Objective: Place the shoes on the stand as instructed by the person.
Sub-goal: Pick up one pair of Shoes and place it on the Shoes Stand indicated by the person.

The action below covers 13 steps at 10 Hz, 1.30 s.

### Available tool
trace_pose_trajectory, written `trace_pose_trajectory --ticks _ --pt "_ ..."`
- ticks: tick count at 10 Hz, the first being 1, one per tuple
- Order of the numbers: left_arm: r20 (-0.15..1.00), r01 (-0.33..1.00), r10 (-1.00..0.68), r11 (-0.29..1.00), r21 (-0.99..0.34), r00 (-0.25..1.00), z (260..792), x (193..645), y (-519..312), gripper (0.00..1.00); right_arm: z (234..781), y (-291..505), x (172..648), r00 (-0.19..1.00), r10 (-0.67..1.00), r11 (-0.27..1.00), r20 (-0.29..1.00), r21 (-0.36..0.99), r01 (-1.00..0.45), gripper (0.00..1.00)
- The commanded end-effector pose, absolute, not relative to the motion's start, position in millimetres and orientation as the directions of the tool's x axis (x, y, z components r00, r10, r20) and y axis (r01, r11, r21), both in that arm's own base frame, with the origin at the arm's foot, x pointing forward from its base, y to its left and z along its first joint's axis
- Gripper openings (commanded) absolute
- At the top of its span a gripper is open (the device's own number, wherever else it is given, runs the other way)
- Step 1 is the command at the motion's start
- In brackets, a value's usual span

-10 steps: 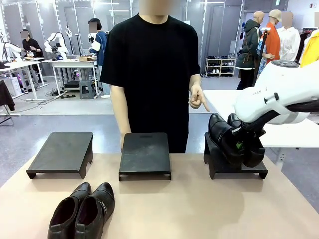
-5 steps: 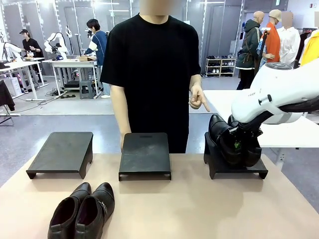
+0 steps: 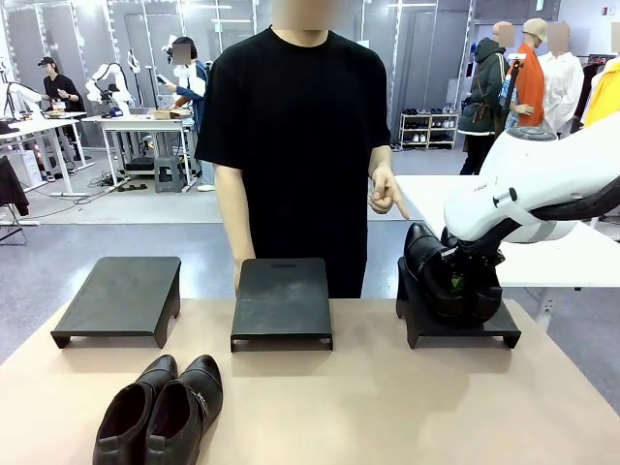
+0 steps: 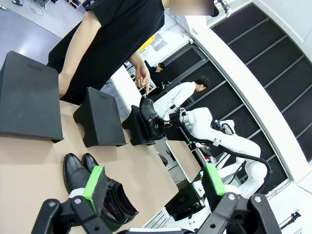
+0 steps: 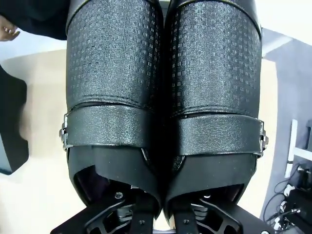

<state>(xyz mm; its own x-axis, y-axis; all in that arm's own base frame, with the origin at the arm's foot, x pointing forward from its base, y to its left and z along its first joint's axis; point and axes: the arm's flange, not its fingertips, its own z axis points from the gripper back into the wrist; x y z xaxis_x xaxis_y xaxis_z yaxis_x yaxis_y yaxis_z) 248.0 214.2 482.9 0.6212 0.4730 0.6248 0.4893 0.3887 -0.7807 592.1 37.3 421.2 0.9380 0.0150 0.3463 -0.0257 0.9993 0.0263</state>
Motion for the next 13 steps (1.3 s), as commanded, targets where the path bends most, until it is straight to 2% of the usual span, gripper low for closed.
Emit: trace_pose_trajectory --ticks 1,3,4,5,6,7,8,13 --pt "0.636 0.506 0.464 0.386 -0.771 0.616 483.3 247.8 215.1 1.0 428.6 39.8 601.6 0.925 -0.021 1.0 0.379 0.021 0.014 0.08" --pt "0.636 0.506 0.464 0.386 -0.771 0.616 483.3 247.8 215.1 1.0 424.4 38.5 605.7 0.926 -0.037 0.999 0.376 0.033 0.026 0.28" --pt "0.636 0.506 0.464 0.386 -0.771 0.616 483.3 247.8 215.1 1.0 423.6 37.3 607.7 0.923 -0.044 0.999 0.383 0.034 0.033 0.47" --pt "0.636 0.506 0.464 0.386 -0.771 0.616 483.3 247.8 215.1 1.0 422.9 36.5 608.3 0.923 -0.048 0.999 0.381 0.039 0.036 0.61" --pt "0.636 0.506 0.464 0.386 -0.771 0.616 483.3 247.8 215.1 1.0 422.4 36.6 606.8 0.924 -0.048 0.999 0.378 0.04 0.036 0.81" --pt "0.636 0.506 0.464 0.386 -0.771 0.616 483.3 247.8 215.1 1.0 423.3 36.3 603.9 0.925 -0.051 0.998 0.376 0.041 0.038 0.67" --pt "0.636 0.506 0.464 0.386 -0.771 0.616 483.3 247.8 215.1 1.0 424.4 36.1 601.2 0.925 -0.055 0.998 0.376 0.044 0.042 1.0" --pt "0.636 0.506 0.464 0.386 -0.771 0.616 483.3 247.8 215.1 1.0 424.7 31.7 587.7 0.928 -0.053 0.999 0.369 0.023 0.048 1.0"
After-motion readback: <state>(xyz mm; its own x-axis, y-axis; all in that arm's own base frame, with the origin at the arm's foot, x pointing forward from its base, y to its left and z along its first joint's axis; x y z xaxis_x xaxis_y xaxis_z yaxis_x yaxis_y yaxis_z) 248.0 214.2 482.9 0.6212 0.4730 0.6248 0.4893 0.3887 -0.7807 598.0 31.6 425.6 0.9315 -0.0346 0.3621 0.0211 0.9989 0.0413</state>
